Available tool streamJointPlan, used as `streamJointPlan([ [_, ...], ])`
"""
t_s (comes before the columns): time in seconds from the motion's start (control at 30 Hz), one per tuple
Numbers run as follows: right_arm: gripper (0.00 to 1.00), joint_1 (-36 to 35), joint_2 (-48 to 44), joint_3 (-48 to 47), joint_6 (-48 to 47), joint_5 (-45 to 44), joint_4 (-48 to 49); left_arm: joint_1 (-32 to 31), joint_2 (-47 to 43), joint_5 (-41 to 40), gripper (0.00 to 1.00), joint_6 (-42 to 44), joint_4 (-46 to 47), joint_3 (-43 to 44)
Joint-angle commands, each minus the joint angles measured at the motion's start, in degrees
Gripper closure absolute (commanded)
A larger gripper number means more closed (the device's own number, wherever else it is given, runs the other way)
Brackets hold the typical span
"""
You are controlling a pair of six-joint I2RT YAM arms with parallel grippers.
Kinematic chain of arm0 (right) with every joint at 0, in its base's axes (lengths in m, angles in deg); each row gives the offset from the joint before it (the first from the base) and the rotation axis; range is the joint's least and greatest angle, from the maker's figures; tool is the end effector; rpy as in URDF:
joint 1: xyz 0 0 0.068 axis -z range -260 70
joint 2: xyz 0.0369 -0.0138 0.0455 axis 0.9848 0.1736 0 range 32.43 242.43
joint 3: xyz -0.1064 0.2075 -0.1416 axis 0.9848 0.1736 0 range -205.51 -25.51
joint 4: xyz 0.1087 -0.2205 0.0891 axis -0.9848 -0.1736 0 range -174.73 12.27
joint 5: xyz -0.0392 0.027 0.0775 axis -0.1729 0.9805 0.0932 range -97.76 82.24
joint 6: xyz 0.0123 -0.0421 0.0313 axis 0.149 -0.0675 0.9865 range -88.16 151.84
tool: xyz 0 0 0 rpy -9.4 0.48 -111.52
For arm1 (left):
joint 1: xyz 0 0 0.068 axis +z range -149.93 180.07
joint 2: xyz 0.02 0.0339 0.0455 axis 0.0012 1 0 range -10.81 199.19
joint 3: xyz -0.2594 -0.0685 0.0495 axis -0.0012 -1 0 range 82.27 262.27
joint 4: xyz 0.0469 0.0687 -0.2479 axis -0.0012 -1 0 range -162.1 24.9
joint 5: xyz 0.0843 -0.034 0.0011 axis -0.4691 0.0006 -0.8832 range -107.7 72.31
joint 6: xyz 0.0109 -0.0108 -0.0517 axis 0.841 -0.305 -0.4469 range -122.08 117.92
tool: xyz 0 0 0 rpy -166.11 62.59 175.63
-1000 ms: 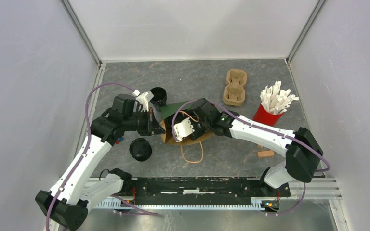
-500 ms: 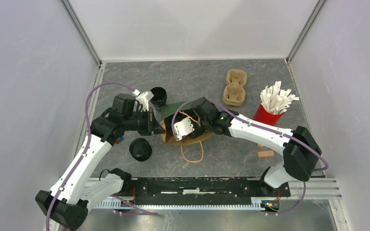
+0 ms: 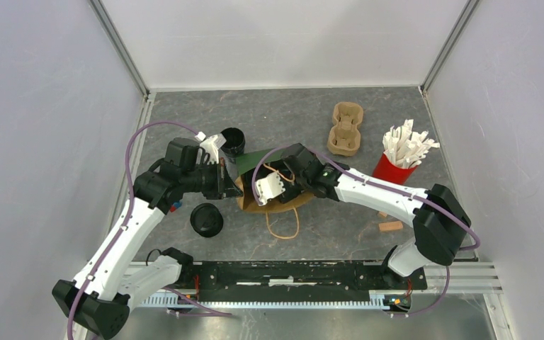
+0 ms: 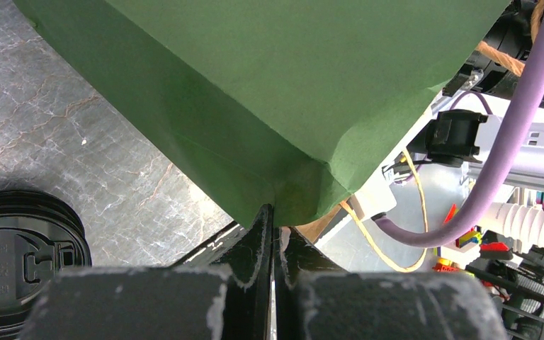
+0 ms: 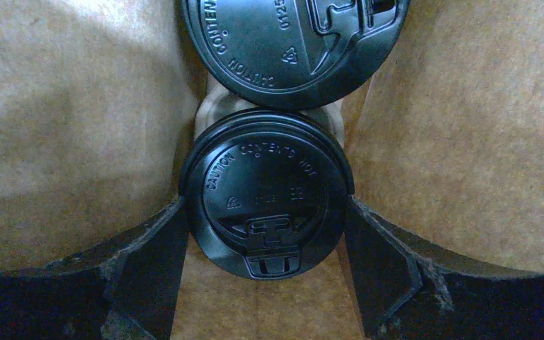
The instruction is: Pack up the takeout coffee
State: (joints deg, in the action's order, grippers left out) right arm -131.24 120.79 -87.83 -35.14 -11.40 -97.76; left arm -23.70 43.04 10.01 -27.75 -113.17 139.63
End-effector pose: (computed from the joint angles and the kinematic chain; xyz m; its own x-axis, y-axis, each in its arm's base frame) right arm 0.2114 0.2598 0.2449 0.5144 -0.8263 -0.2291 -0.7085 -0.2590 -0.6565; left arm 0.1583 -0.0878 0.3276 -0.8647 -0.0383 -0.5009 0.3167 0.7324 -0.6027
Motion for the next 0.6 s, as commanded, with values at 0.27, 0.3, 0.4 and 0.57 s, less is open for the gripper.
streamJointPlan([
  [0.27, 0.2, 0.9, 1.0, 1.0, -0.7, 0.8, 2.9, -0.1, 0.2, 1.7, 0.98, 0.3, 0.6, 1.5],
  [0.3, 0.2, 1.0, 1.0, 1.0, -0.7, 1.0, 2.9, -0.1, 0.2, 1.6, 0.98, 0.4, 0.6, 1.4],
  [0.4, 0.18, 1.1, 0.8, 1.0, -0.7, 0.9, 2.9, -0.2, 0.3, 1.6, 0.98, 0.4, 0.6, 1.4],
  [0.57, 0.16, 1.1, 0.4, -0.2, -0.1, 1.1, 2.1, -0.2, 0.6, 1.6, 0.98, 0.7, 0.6, 1.9],
])
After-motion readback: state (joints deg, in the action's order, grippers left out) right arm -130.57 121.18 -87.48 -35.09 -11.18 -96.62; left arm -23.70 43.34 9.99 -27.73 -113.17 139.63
